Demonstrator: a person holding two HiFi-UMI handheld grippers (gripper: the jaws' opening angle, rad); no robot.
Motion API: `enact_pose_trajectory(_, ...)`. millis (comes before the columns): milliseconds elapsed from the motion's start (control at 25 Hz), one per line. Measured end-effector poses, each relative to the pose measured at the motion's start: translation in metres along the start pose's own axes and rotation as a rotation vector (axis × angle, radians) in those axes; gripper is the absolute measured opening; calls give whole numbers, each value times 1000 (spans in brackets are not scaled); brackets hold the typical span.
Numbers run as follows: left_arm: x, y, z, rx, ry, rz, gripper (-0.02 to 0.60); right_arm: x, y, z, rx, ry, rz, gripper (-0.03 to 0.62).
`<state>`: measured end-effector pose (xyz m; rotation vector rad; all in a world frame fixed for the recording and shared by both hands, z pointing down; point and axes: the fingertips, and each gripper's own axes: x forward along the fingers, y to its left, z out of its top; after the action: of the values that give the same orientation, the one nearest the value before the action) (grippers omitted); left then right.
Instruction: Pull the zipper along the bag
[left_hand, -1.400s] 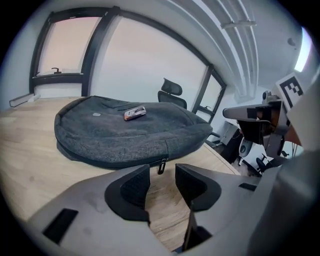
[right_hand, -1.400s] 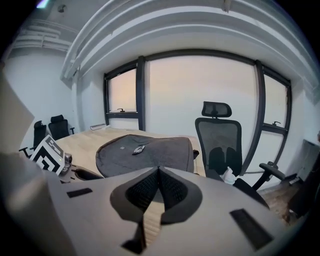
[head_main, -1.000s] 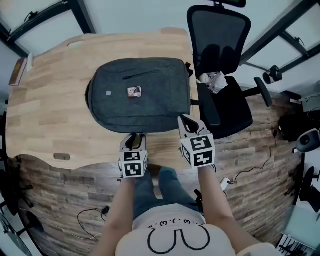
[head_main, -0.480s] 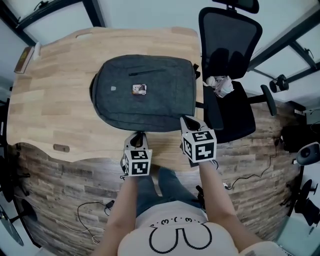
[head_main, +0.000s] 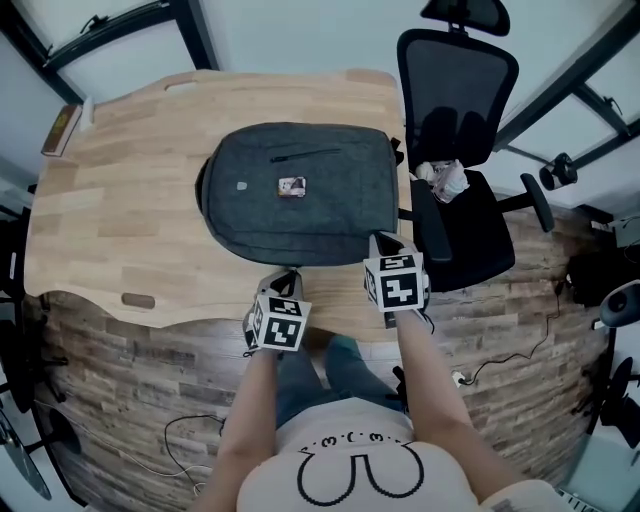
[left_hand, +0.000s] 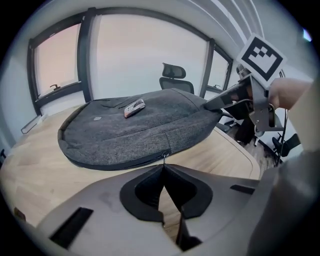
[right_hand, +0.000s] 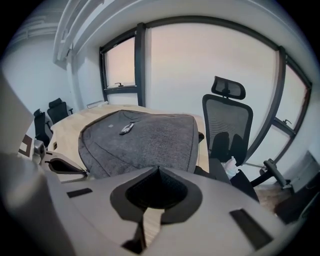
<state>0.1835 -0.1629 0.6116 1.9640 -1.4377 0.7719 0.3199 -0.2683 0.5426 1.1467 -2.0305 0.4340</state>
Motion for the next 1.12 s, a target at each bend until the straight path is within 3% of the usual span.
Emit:
enact_pose_trajectory(360, -10, 25, -8, 35, 20, -110, 17, 3, -1, -2, -10, 62, -109, 51)
enact_pose_trajectory(640, -26, 91, -23, 9, 21, -95, 17, 4, -2, -2, -39, 78, -194, 51)
enact_pose_trajectory(800, -28, 127, -25, 94, 19, -93, 17, 3, -3, -3, -40, 90, -232, 51)
enact_pose_trajectory(960, -33, 154, -24, 109, 28, -111, 17, 4, -3, -4, -83, 132, -276, 51)
enact_pose_trajectory(1120, -28, 174, -19, 190, 21, -109, 18, 6, -1, -3, -112, 157, -295, 51)
